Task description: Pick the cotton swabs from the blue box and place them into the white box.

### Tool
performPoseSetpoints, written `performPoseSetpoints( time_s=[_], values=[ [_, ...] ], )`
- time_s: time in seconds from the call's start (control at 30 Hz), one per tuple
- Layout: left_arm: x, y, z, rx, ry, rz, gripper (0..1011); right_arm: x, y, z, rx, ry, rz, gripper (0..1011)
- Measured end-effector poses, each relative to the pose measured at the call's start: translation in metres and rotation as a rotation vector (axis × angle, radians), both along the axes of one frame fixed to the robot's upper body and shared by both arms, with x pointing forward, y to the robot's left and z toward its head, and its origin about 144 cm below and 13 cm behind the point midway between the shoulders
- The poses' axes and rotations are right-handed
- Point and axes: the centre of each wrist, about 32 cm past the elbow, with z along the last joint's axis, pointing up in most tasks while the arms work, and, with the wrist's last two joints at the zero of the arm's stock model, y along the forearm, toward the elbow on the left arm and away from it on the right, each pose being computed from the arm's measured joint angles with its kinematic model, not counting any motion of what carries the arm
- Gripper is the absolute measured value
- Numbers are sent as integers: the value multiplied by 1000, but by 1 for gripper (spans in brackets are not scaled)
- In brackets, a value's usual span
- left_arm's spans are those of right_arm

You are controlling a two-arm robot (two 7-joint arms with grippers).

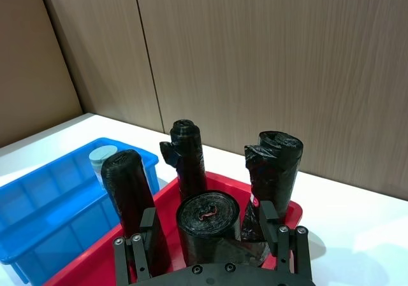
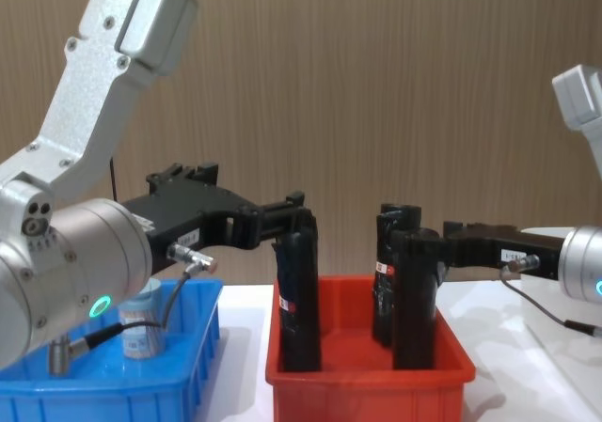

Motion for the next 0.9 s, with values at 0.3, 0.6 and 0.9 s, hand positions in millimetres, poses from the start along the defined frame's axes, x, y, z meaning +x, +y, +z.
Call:
performPoseSetpoints(
  time_s=[0.3, 0.6, 0.9],
  values=[
    [0, 0, 0, 0, 0, 0, 1004, 4, -1, 0, -3, -4, 0, 1001],
    [0, 0, 0, 0, 0, 0, 1004, 10, 0, -1, -17, -5, 7, 1001],
    [0, 0, 0, 0, 0, 0, 1004, 17, 3, -4, -28, 2, 18, 1001]
  ],
)
